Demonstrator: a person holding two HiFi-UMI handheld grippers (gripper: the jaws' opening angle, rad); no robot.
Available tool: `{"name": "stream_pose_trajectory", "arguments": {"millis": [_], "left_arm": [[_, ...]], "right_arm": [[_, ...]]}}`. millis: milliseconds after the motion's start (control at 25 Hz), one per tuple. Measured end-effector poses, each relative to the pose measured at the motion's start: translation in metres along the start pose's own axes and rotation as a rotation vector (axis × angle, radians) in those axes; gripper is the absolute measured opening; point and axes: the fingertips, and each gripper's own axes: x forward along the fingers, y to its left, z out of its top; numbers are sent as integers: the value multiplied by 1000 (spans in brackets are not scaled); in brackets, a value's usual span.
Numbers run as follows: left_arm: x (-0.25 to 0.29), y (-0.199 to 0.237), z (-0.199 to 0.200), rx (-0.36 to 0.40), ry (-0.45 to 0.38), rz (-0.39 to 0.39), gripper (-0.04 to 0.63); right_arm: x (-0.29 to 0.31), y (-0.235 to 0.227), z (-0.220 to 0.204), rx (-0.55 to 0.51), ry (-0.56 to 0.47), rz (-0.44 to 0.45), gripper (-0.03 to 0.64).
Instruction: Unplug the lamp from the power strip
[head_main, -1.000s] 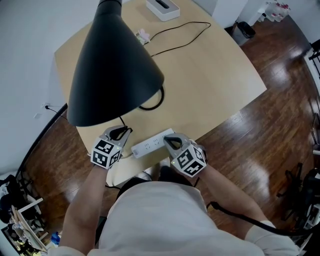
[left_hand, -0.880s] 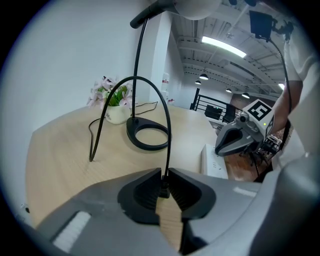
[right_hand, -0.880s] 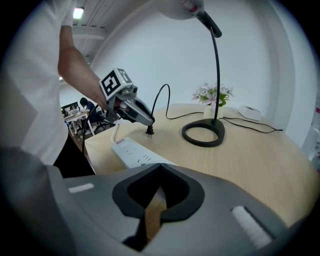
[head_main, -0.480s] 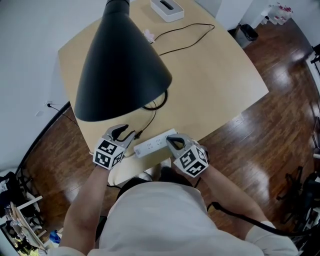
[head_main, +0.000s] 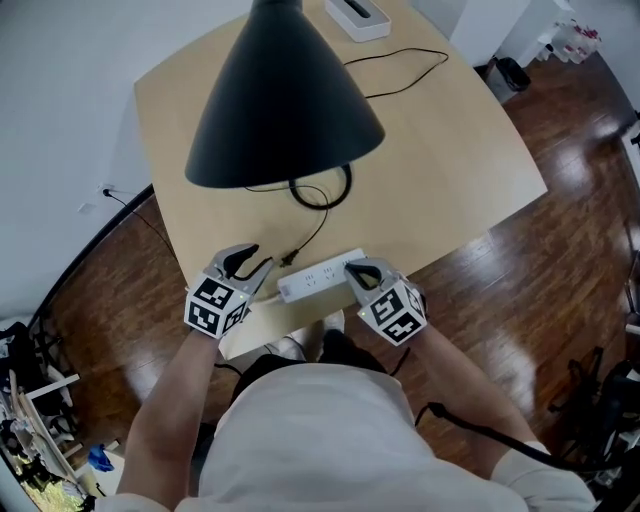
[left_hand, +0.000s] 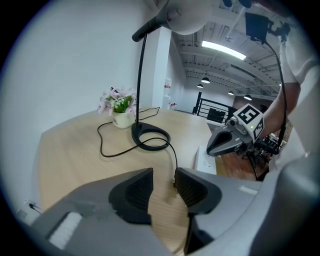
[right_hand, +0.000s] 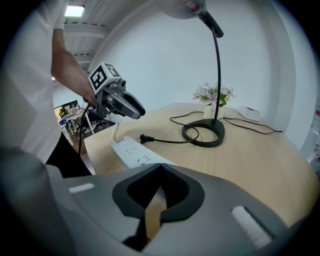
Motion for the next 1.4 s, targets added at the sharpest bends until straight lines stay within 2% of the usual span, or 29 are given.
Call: {"name": "stream_pose_trajectory", "arguments": {"millis": [160, 320, 520, 680, 800, 1080, 1240, 1400], "left_arm": [[-18, -7, 2, -1, -37, 16, 152], [-46, -21, 5, 12, -90, 15, 147], [-92, -51, 6, 28, -176, -3, 132], [-139, -85, -10, 53, -241, -14, 124], [-186, -120, -27, 72, -314, -51, 117], [-307, -208, -97, 75, -441, -104, 98], [-356, -251, -141, 49, -454, -98, 94], [-390, -279, -160, 77, -479, -61, 94]], "right_arm": [[-3, -2, 4, -26, 12, 1, 8], [-17, 1, 21, -35, -24, -42, 8], [-48, 34, 40, -2, -79, -85, 9], [-76, 85, 49, -6, -115, -111, 11], [-101, 133, 46, 12, -129, -148, 12], [-177, 266, 21, 101, -175, -236, 25], [-215, 330, -4, 123, -164, -238, 28], [-250, 354, -14, 87, -176, -256, 29]]}}
